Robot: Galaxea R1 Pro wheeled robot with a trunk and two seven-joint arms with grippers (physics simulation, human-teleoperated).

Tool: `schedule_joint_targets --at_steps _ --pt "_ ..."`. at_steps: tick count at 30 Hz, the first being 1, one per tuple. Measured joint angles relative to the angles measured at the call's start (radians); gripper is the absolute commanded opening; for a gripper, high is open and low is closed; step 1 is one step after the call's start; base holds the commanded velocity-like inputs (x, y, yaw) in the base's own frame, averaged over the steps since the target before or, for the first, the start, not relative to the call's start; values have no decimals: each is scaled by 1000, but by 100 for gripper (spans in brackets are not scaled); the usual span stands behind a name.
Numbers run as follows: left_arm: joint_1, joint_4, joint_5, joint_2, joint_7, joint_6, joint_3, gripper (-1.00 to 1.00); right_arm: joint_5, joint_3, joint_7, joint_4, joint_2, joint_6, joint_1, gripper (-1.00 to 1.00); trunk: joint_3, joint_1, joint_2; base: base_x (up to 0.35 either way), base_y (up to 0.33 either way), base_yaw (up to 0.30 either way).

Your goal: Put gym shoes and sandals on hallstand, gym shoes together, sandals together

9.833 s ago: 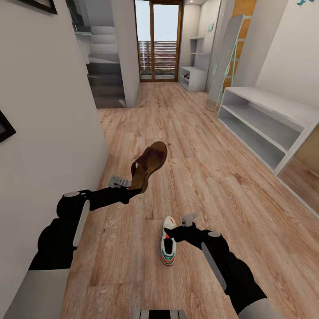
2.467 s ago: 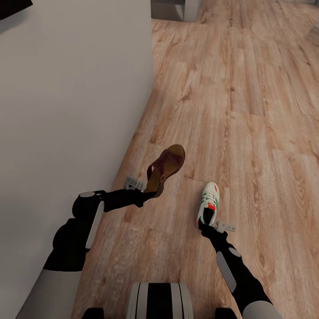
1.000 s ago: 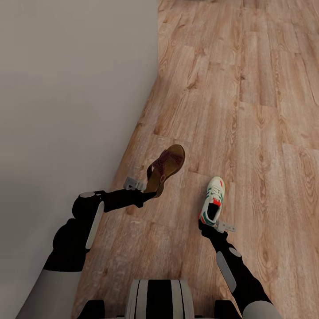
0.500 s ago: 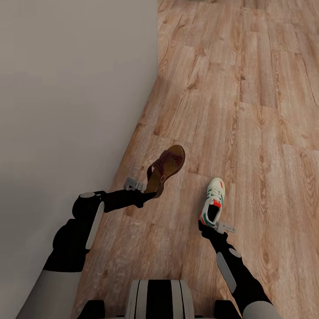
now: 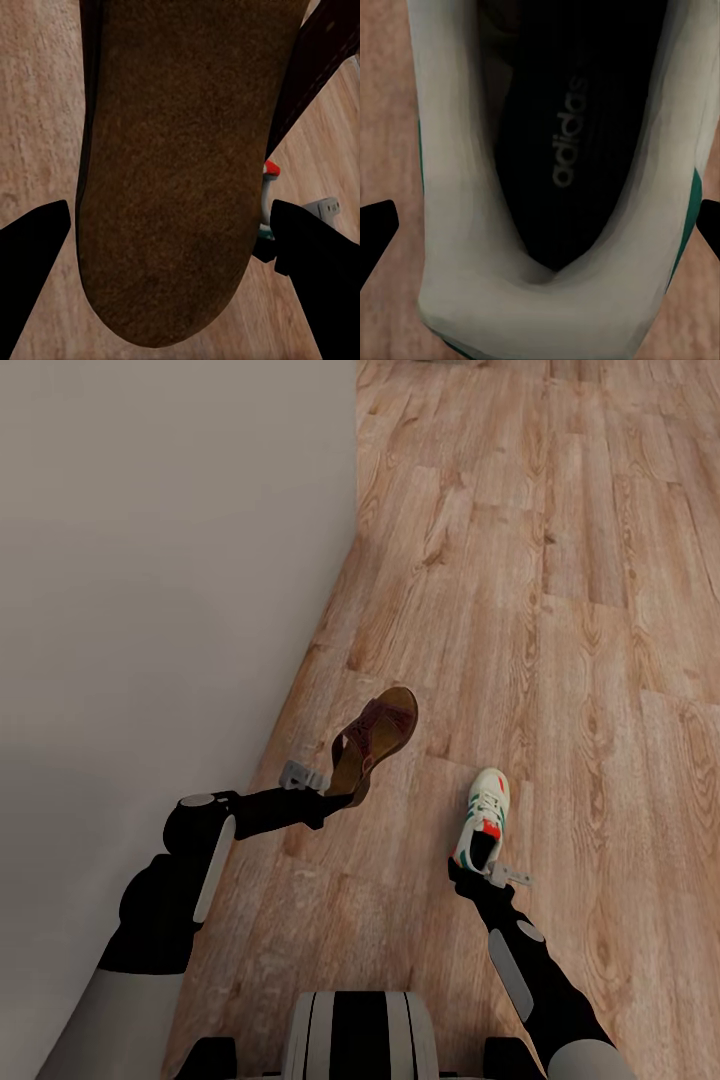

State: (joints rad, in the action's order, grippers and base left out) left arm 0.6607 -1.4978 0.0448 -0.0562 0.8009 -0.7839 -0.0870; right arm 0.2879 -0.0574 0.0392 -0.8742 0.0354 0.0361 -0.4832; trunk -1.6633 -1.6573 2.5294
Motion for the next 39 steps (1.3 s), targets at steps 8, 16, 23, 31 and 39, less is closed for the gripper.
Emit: schedule_joint_targets --at_steps 8,16,23,31,39 --pt "0 0 0 0 0 0 0 -100 -1 0 0 0 0 0 0 -100 0 0 0 0 0 0" --pt "0 0 0 0 0 0 -1 -100 -1 -1 0 0 0 0 0 -100 0 0 0 0 0 0" --pt "0 0 0 0 0 0 -3 -100 0 -1 0 -1 0 0 0 -100 0 0 0 0 0 0" --pt "0 0 0 0 0 0 -3 -100 0 -2 0 -1 0 0 0 -100 0 0 0 0 0 0" --pt "1 0 -2 -1 0 -1 -5 -100 1 -1 0 -1 0 0 0 -100 8 1 0 0 0 0"
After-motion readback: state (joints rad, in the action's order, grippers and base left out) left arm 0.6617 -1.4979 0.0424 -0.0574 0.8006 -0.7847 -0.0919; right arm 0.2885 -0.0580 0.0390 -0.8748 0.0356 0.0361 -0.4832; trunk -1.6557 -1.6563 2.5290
